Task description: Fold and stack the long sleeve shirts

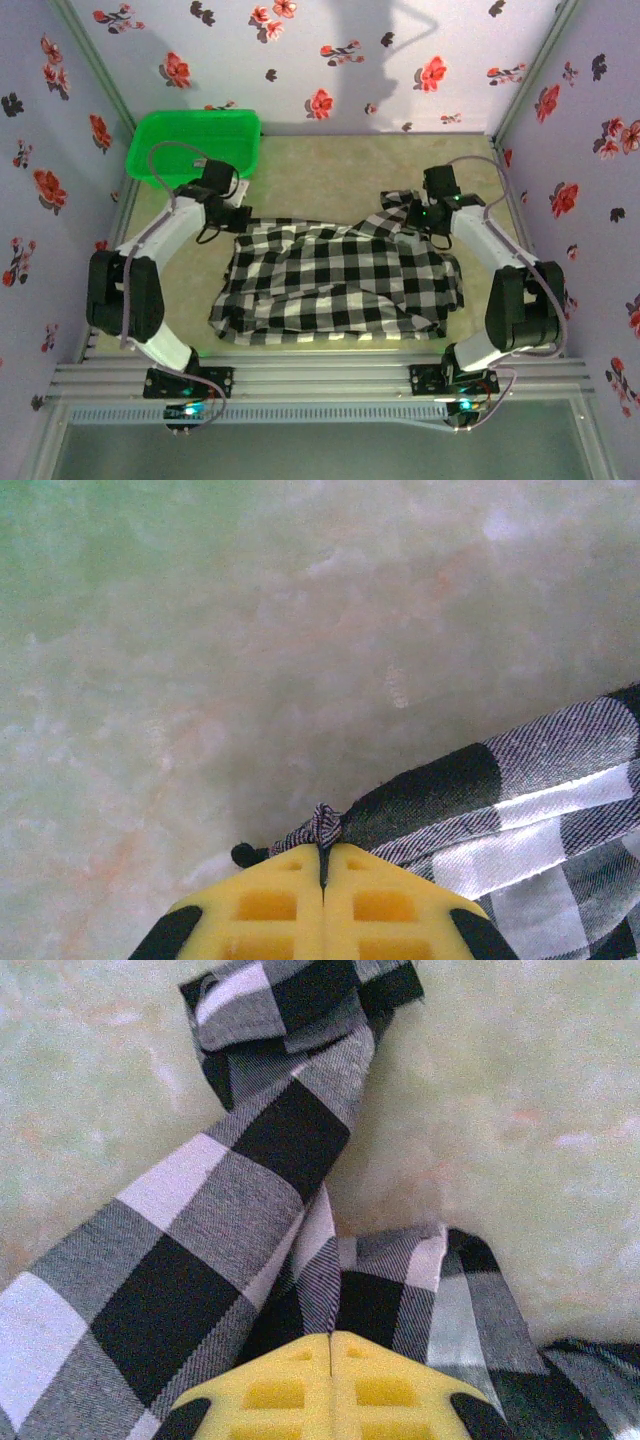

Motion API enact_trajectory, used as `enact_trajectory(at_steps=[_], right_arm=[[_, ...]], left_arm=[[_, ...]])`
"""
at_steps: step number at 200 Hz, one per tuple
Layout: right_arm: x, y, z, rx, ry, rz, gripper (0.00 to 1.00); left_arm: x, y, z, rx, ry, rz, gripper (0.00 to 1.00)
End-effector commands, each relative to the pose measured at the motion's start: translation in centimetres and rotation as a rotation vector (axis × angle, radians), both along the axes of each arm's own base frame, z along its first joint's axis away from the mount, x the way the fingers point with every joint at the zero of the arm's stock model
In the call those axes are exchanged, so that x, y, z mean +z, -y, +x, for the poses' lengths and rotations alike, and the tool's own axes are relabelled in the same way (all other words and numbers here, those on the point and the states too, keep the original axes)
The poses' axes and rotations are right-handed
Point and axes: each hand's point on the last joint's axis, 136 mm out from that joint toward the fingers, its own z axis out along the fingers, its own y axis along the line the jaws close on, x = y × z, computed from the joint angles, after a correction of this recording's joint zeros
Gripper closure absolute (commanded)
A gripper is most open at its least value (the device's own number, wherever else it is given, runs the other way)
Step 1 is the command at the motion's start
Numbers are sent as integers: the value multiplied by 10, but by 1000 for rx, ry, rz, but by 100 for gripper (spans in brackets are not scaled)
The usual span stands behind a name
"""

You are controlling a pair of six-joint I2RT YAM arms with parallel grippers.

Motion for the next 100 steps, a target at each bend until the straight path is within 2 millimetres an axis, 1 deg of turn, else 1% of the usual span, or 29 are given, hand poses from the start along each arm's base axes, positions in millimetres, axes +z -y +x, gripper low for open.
enact_trajectory(at_steps=[1,32,59,76,100], right_arm=[[2,10,-15,-55,-9,-7,100],[-5,12,-31,-83,-27,9,100],[-16,13,-45,-112,-46,30,100],[-21,14,-52,-130,-59,38,100],[-33,15,-62,-141,-86,42,100]], left_arm=[[1,-10,-6,-3,30,31,100],[-8,-13,-20,-1,23,36,100],[-23,-13,-35,-3,-18,56,100],[-30,-20,-43,25,-39,86,100],[-39,-26,-52,44,-56,105,100]])
